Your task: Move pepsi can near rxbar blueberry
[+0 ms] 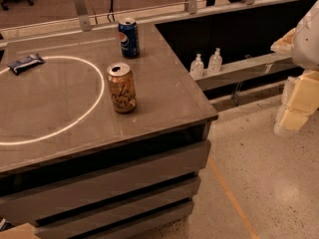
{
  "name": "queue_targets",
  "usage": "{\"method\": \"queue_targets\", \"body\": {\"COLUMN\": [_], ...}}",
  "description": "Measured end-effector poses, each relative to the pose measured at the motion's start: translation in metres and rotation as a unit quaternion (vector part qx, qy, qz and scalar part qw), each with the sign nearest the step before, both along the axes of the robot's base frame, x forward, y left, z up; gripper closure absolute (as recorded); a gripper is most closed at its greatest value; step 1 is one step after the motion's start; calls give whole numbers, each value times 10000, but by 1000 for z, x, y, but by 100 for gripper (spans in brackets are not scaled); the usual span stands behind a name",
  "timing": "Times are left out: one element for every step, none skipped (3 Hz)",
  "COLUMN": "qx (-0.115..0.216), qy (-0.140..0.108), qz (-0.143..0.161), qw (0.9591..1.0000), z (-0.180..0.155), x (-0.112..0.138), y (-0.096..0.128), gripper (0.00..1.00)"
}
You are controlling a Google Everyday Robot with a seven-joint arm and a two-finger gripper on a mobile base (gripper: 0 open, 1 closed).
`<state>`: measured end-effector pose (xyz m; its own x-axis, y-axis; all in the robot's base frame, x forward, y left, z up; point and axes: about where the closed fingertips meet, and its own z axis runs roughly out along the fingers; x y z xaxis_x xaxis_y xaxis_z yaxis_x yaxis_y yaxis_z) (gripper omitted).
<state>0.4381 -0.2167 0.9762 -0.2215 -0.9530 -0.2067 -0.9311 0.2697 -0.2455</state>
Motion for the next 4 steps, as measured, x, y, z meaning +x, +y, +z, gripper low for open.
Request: {"method": "queue_targets", "body": {"qx": [0,302,956,1654], "qy": [-1,-124,-281,-447], "qz": [0,20,26,52], "qw": [10000,9995,9950,9852], "z": [0,2,2,3], "x": [0,20,64,107], "y": [0,0,5,18], "gripper": [0,0,0,0]}}
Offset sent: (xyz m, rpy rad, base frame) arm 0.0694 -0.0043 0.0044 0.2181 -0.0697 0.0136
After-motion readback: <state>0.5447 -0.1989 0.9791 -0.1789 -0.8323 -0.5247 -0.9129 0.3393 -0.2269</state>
